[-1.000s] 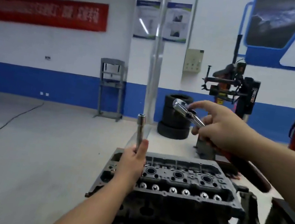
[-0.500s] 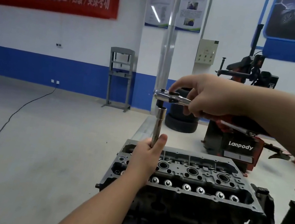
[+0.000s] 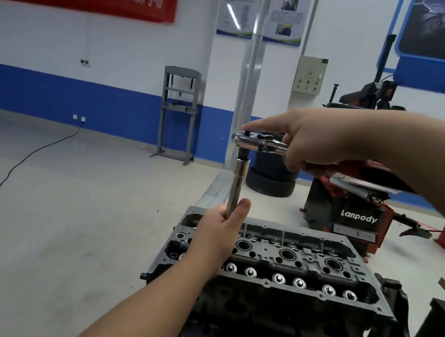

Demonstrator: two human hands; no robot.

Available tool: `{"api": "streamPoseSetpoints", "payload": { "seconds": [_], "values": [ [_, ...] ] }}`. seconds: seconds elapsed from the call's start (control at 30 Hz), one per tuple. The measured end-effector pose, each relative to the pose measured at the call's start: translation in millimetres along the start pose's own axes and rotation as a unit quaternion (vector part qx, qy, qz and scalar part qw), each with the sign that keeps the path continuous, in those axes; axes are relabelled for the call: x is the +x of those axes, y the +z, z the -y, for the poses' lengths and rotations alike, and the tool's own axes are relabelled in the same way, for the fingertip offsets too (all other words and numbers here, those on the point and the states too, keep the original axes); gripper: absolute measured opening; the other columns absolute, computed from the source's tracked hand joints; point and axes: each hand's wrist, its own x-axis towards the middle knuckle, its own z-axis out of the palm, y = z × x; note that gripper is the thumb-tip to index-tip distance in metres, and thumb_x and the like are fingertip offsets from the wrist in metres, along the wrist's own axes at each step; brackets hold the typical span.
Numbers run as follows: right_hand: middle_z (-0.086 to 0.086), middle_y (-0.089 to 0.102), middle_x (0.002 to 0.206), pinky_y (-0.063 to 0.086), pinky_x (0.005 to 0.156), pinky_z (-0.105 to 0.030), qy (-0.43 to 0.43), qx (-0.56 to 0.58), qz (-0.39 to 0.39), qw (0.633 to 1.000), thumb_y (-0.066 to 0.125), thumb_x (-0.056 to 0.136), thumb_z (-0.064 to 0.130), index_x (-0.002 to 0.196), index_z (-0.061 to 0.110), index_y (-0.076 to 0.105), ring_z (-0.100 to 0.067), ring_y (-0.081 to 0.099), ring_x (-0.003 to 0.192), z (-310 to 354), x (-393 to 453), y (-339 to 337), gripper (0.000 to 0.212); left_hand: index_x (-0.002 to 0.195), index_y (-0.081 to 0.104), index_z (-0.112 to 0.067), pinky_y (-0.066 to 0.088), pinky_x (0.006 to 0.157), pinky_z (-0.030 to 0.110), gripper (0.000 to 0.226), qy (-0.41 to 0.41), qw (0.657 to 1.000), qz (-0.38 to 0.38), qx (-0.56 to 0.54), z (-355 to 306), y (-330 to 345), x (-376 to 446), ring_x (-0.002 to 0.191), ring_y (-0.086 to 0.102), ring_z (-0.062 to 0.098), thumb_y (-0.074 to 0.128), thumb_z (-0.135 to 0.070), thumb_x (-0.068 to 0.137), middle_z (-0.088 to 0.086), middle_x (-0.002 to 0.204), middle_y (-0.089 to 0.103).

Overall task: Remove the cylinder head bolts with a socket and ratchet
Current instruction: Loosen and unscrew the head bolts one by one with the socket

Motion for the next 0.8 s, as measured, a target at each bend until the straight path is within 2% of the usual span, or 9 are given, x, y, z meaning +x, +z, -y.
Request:
{"api": "streamPoseSetpoints", "payload": {
  "seconds": [0.1,0.17,0.3,0.37,0.53,0.7,0.8],
  "values": [
    [-0.009,0.068,0.075,0.052,0.048,-0.028,-0.008,-0.003,0.004,1.000,0.063,0.084,-0.004,0.140,0.065,0.036,-0.018,0.061,0.049,2,-3,0,0.093,0.080,0.049,-0.018,0.035,0.055,0.033,0.080,-0.001,1.000,0.008,-0.005,0,0,0,0.054,0.037,0.013,0.052,-0.094,0.059,-0.005,0.061,0.045],
    [-0.008,0.068,0.076,0.050,0.046,-0.026,-0.010,-0.008,-0.006,1.000,0.062,0.084,-0.004,0.141,0.064,0.036,-0.016,0.060,0.047,4,-5,3,0.093,0.078,0.048,-0.018,0.034,0.053,0.032,0.077,-0.006,1.000,0.006,-0.007,0,0,1,0.052,0.036,0.011,0.052,-0.093,0.060,-0.007,0.059,0.045],
    [0.000,0.065,0.054,0.043,0.038,-0.020,-0.002,-0.054,-0.027,0.998,0.054,0.080,-0.004,0.145,0.062,0.031,-0.011,0.057,0.035,12,-7,11,0.094,0.072,0.044,-0.022,0.032,0.050,0.030,0.069,-0.004,1.000,-0.008,0.003,2,1,4,0.044,0.033,0.007,0.052,-0.091,0.068,-0.012,0.051,0.041],
    [0.006,0.064,0.050,0.042,0.037,-0.020,0.005,-0.059,-0.024,0.998,0.052,0.080,-0.005,0.147,0.058,0.029,-0.011,0.055,0.033,16,-5,12,0.095,0.071,0.043,-0.023,0.031,0.049,0.030,0.070,0.001,1.000,-0.011,0.007,3,1,5,0.043,0.032,0.007,0.051,-0.092,0.067,-0.013,0.050,0.040],
    [-0.011,0.067,0.069,0.041,0.035,-0.019,0.009,-0.052,-0.009,0.999,0.049,0.083,-0.008,0.152,0.049,0.030,-0.010,0.054,0.031,27,-6,8,0.092,0.074,0.044,-0.023,0.032,0.049,0.030,0.079,0.007,1.000,-0.020,0.018,3,1,4,0.044,0.033,0.006,0.048,-0.100,0.059,-0.013,0.050,0.040],
    [-0.010,0.066,0.059,0.042,0.037,-0.020,0.010,-0.049,0.025,0.998,0.050,0.086,-0.008,0.152,0.048,0.031,-0.010,0.054,0.032,29,-2,2,0.088,0.076,0.046,-0.022,0.033,0.049,0.030,0.074,0.007,1.000,-0.022,0.015,2,1,3,0.045,0.033,0.008,0.050,-0.094,0.066,-0.013,0.051,0.040],
    [0.004,0.062,0.046,0.042,0.038,-0.020,0.004,-0.046,0.038,0.998,0.052,0.086,-0.008,0.149,0.055,0.030,-0.008,0.053,0.033,23,-1,-2,0.092,0.075,0.045,-0.021,0.033,0.051,0.031,0.063,-0.014,1.000,-0.015,-0.008,3,0,3,0.046,0.034,0.009,0.055,-0.083,0.078,-0.012,0.051,0.041]
  ]
}}
